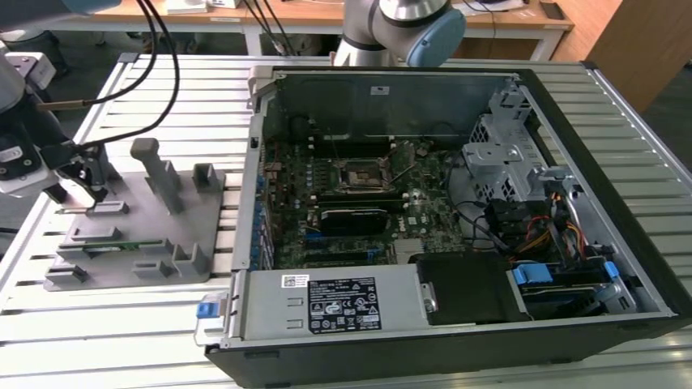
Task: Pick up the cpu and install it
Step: 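Pick up the cpu and move it towards the insertion slot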
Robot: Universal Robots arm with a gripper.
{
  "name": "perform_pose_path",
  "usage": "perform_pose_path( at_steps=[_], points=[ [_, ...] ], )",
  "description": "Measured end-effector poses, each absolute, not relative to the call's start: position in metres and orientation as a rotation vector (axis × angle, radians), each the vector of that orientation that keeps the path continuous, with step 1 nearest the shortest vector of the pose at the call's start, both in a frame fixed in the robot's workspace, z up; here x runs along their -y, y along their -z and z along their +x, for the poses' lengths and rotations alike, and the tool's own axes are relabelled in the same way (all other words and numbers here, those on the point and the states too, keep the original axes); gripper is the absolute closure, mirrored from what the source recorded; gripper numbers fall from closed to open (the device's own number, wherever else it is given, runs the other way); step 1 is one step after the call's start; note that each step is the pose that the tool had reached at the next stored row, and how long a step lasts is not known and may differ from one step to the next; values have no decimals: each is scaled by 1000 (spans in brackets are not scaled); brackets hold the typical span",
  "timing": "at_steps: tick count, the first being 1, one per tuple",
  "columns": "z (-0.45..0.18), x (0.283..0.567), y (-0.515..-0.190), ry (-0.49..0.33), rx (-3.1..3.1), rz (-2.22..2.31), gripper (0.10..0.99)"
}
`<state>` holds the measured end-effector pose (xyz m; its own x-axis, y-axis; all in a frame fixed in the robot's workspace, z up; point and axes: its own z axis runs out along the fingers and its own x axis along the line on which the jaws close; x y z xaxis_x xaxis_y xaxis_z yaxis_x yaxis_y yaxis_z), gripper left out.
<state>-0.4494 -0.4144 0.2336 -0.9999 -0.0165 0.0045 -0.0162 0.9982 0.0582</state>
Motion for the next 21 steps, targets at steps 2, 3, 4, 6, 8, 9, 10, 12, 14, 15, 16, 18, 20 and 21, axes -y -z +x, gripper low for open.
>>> perform_pose_path(
  at_steps=[2,3,4,6,8,9,10,12,14,15,16,18,20,21],
  points=[
    [-449,414,-234,91,3135,26,545],
    [-449,414,-235,91,3135,26,545],
    [-449,414,-235,91,3135,26,545],
    [-449,414,-236,91,3135,26,545],
    [-449,414,-237,91,3135,26,545],
    [-449,414,-237,91,3135,26,545],
    [-449,414,-238,91,3135,26,545],
    [-449,414,-239,91,3135,26,545],
    [-449,414,-241,91,3135,26,545],
    [-449,414,-241,91,3135,26,545],
    [-449,414,-242,91,3135,26,545],
    [-449,414,-243,91,3135,26,545],
    [-449,414,-244,91,3135,26,545],
    [-449,414,-245,91,3135,26,545]
  ],
)
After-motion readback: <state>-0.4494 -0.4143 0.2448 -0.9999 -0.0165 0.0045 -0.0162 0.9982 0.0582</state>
